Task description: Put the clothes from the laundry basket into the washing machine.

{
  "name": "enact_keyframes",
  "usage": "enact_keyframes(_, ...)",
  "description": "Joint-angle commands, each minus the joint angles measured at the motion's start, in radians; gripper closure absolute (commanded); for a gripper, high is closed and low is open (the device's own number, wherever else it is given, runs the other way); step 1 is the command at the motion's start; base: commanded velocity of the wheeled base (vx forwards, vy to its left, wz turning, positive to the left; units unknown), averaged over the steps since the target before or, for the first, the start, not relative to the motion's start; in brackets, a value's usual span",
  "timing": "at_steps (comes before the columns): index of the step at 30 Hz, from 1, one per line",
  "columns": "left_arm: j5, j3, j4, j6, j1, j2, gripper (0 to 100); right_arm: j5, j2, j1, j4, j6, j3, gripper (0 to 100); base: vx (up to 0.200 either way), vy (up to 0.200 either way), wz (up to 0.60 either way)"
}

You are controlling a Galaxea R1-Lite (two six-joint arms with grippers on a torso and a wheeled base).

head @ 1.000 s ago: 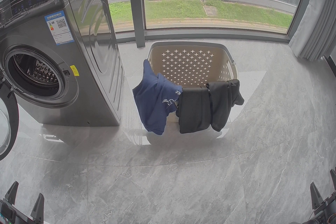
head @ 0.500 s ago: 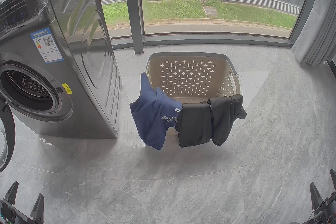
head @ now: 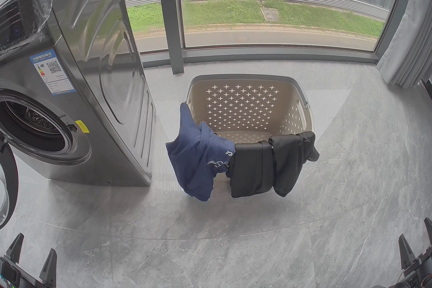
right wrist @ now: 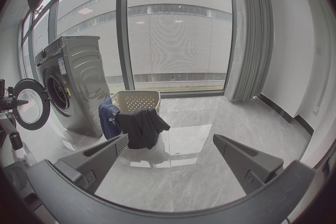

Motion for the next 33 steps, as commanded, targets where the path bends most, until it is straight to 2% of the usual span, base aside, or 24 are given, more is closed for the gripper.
enact_keyframes(1, 0.0, 0.015, 0.0, 0.0, 0.0, -0.007, 0, 0.0, -0.009, 0.0, -0.001, -0.002, 0.018, 0, 0.0, -0.2, 0.0)
enact_keyframes(4, 0.0, 0.015, 0.0, 0.0, 0.0, -0.007, 0, 0.0, -0.007, 0.0, -0.001, -0.002, 0.018, 0, 0.0, -0.2, 0.0)
enact_keyframes(19, 0.0, 0.015, 0.0, 0.0, 0.0, -0.007, 0, 0.0, -0.007, 0.0, -0.001, -0.002, 0.018, 0, 0.0, 0.0, 0.0)
enact_keyframes(31, 0.0, 0.015, 0.0, 0.0, 0.0, -0.007, 0, -0.005, -0.009, 0.0, -0.001, 0.003, 0.018, 0, 0.2, 0.0, 0.0)
enact_keyframes(33, 0.0, 0.015, 0.0, 0.0, 0.0, -0.007, 0, -0.01, -0.01, -0.002, 0.001, 0.006, 0.018, 0, 0.0, 0.0, 0.0)
